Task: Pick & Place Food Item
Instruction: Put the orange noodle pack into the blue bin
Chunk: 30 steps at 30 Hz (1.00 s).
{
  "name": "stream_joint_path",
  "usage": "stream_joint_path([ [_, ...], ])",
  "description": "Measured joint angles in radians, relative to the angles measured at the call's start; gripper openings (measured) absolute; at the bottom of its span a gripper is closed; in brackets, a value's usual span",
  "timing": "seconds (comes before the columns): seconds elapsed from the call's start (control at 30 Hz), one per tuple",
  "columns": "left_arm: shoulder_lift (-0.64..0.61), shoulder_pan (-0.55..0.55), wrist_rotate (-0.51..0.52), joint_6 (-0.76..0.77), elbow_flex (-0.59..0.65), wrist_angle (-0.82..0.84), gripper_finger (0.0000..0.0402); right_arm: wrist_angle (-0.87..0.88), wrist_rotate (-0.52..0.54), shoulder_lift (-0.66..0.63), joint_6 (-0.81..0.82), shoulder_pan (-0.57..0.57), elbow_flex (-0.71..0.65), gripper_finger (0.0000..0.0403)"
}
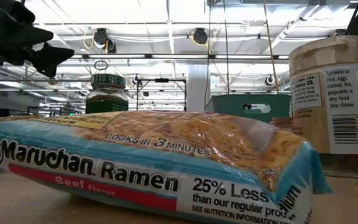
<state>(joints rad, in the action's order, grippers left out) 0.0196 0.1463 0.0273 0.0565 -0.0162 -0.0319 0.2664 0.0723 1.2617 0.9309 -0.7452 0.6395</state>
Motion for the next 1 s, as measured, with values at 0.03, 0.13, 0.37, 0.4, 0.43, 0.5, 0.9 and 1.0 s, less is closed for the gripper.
stream_joint_path([
  [0.03, 0.000, 0.000, 0.000, 0.000, 0.000, 0.000, 0.0283, 0.002, 0.000, -0.003, 0.000, 0.000, 0.000, 0.0016],
  [0.13, 0.000, 0.000, 0.000, 0.000, 0.000, 0.000, 0.0283, 0.000, 0.000, -0.005, 0.000, 0.000, 0.000, 0.0007],
  [0.37, 0.000, 0.000, 0.000, 0.000, 0.000, 0.000, 0.0283, -0.002, -0.003, -0.011, -0.012, 0.006, 0.000, 0.0002],
  [0.4, 0.000, 0.000, 0.000, 0.000, 0.000, 0.000, 0.0283, -0.002, -0.005, -0.018, -0.009, 0.007, 0.000, 0.0001],
  [0.43, 0.000, 0.000, 0.000, 0.000, 0.000, 0.000, 0.0283, -0.002, -0.018, -0.028, -0.006, 0.007, 0.000, 0.0001],
  [0.5, 0.000, 0.000, 0.000, 0.000, 0.000, 0.000, 0.0283, 0.002, -0.033, -0.058, -0.001, 0.006, 0.000, 0.0001],
  [0.9, 0.000, 0.000, 0.000, 0.000, 0.000, 0.000, 0.0283, 0.030, 0.008, -0.345, -0.091, 0.004, 0.000, 0.0000],
  [1.0, 0.000, 0.000, 0.000, 0.000, 0.000, 0.000, 0.0283, 0.029, 0.052, -0.411, -0.134, 0.004, 0.000, 0.0000],
])
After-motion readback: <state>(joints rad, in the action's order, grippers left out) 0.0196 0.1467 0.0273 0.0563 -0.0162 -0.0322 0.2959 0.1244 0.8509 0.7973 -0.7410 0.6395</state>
